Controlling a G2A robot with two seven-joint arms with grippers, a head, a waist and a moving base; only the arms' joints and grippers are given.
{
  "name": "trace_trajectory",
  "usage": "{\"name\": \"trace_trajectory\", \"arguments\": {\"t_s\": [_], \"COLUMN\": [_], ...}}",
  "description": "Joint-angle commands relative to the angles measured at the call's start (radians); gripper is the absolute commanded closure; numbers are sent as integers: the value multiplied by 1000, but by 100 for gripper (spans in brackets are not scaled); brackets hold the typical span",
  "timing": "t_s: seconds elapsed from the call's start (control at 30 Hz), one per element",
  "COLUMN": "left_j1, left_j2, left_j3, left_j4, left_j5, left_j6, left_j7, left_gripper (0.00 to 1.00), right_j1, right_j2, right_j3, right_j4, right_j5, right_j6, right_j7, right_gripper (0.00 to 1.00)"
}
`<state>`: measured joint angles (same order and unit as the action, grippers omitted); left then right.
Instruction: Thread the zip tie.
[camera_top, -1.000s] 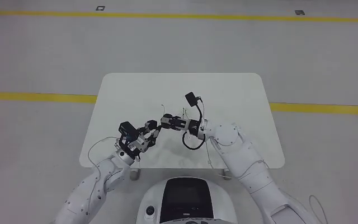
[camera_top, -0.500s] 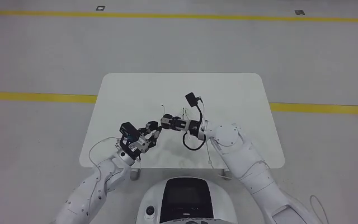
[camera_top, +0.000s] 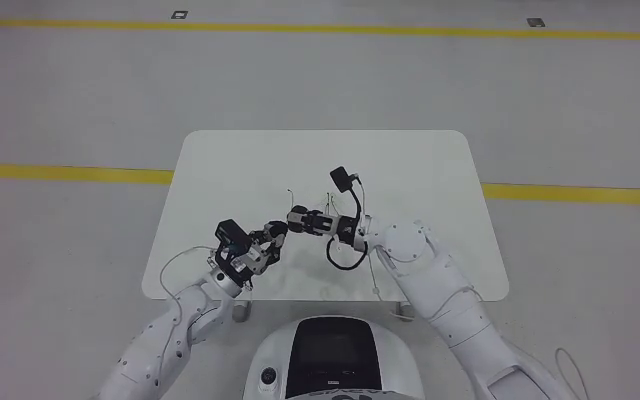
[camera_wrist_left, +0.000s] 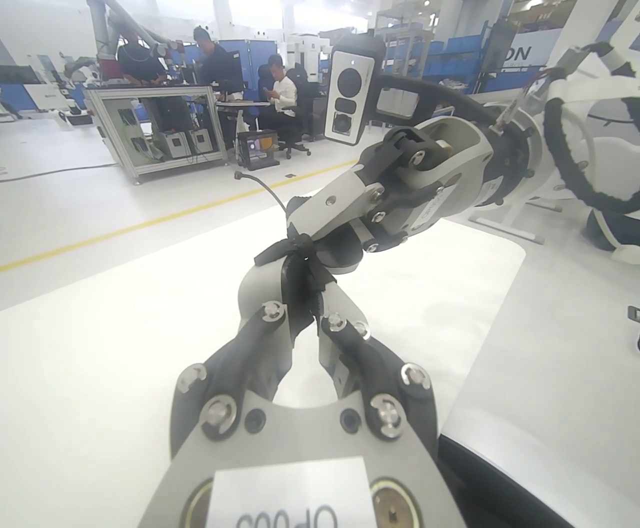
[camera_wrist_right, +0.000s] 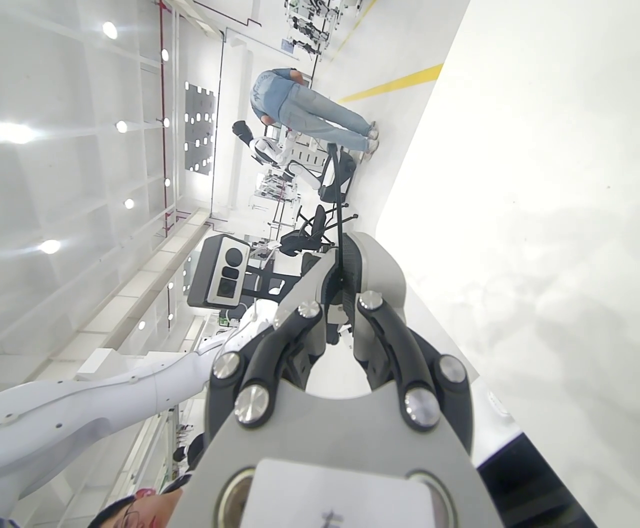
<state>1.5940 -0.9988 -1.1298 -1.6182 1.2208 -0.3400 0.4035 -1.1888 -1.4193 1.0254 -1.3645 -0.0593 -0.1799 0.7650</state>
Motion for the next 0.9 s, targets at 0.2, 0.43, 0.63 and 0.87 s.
{"name": "trace_trajectory", "arguments": {"t_s": [0.2,0.43,0.63,0.87], "left_j1": [7,15,16,16], "left_j2": [5,9,14,14], "left_j3": [0,-1,8,8], "left_j4": [-2,-4,-3,-3], "left_j5": [-2,0,23,23], "left_j6": [0,0,0,0], "left_j7": [12,7,-11,-11], "left_gripper": [100,100,100,100], "right_j1": [-4,-14,-17,-17], "right_j2": [6,13,14,14], "right_j3": [2,4,5,5], "right_j4": [-1,-7,-7,-7], "right_j5": [19,21,22,22], "right_j6": [-1,-7,-10,-10], "right_j7": [-4,-26,-33,-33], "right_gripper": [0,0,0,0]}}
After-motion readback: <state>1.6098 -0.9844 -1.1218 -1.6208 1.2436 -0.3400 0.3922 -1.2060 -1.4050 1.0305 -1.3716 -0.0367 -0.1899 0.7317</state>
